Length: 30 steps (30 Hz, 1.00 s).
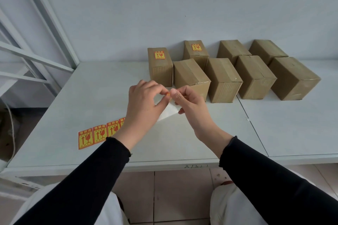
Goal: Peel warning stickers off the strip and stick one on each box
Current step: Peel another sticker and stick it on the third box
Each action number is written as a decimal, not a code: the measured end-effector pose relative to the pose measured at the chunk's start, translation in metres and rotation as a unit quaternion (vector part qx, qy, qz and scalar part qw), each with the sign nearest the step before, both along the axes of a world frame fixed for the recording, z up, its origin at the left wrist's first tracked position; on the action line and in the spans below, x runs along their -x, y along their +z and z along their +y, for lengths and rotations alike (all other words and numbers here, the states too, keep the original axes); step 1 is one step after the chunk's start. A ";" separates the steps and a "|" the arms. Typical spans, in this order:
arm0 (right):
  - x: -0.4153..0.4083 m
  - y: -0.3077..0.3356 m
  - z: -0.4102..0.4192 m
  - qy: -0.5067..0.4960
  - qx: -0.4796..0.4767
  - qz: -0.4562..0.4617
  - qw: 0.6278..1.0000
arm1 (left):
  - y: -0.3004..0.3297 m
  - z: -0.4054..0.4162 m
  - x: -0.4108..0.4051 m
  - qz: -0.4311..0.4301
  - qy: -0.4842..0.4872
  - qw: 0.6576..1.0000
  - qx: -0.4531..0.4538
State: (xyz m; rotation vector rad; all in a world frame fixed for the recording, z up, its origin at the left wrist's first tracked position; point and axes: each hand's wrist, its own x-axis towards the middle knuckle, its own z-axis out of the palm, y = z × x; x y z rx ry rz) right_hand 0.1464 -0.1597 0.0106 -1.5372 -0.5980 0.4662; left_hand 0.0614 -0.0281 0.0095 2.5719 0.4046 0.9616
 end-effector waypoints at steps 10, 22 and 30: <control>-0.045 0.025 -0.029 -0.056 0.075 -0.319 0.943 | 0.020 -0.023 -0.019 -0.021 -0.049 0.961 0.272; -0.165 0.086 -0.072 -0.132 0.075 -0.365 0.918 | 0.086 -0.068 -0.140 -0.001 -0.137 0.898 0.418; -0.265 0.111 -0.065 -0.149 0.089 -0.345 0.922 | 0.101 -0.067 -0.243 0.057 -0.091 0.921 0.373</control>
